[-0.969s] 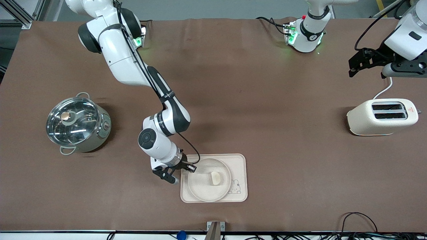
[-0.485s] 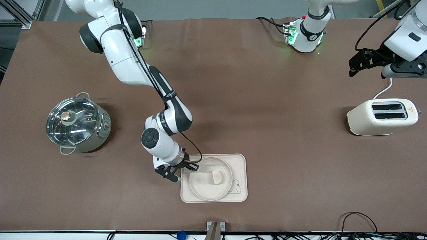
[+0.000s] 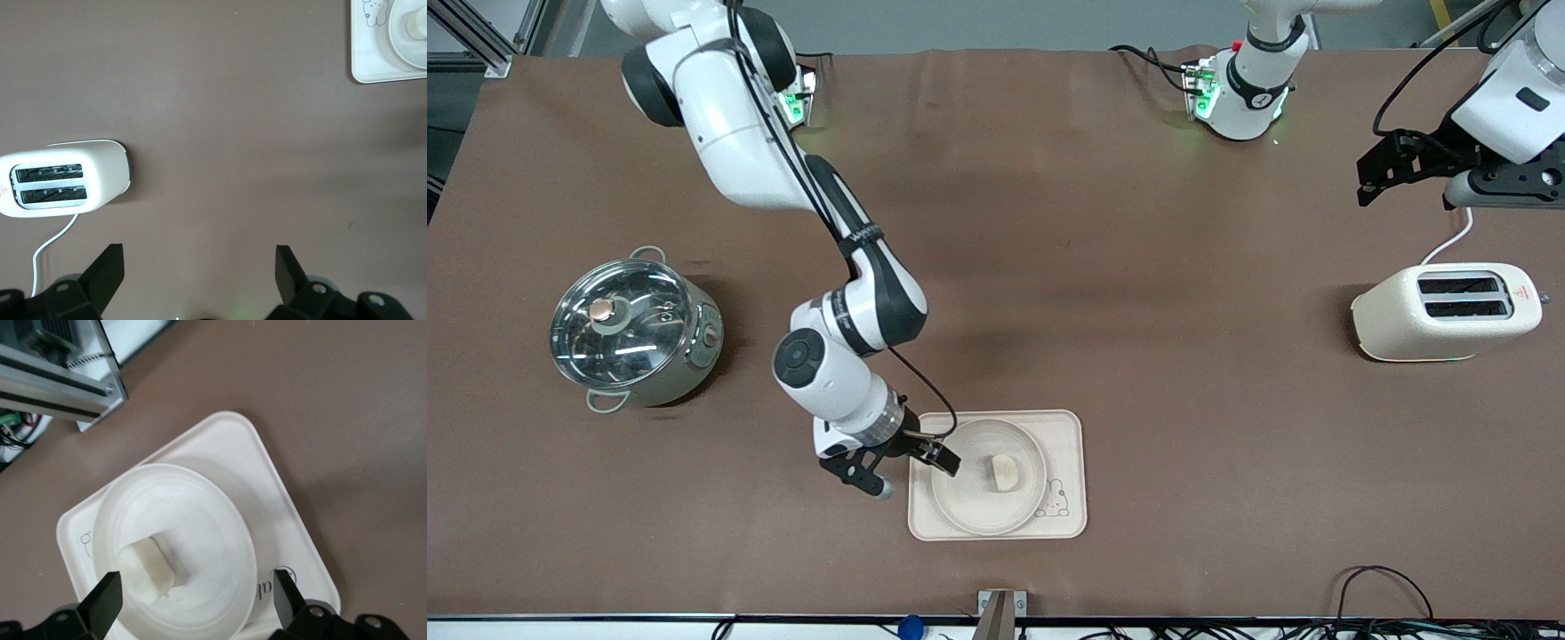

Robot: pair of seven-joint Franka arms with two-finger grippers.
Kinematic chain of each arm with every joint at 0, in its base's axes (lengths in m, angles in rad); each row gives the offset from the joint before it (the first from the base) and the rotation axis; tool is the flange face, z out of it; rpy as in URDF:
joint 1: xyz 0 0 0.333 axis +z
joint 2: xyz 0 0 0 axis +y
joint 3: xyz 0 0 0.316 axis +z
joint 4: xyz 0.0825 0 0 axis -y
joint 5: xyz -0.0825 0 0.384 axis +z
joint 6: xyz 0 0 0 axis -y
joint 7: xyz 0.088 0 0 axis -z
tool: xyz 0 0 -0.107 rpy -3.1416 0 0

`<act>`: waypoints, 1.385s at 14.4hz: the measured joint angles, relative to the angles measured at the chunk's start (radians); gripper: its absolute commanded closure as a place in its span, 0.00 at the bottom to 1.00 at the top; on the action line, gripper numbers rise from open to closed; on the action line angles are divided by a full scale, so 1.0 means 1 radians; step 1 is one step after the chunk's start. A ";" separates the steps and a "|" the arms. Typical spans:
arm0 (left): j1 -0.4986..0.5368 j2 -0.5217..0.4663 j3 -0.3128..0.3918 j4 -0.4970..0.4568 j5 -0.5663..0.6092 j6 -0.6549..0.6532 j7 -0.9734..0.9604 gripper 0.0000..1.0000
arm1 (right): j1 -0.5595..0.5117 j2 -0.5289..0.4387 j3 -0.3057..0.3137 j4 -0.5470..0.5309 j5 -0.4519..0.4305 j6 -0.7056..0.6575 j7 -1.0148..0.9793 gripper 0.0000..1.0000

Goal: Place bun in plate and plate on tray

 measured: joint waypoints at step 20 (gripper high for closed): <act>0.011 -0.006 0.004 0.041 0.006 -0.001 0.000 0.00 | -0.574 -0.938 0.115 -0.296 -0.421 -0.999 -0.705 0.00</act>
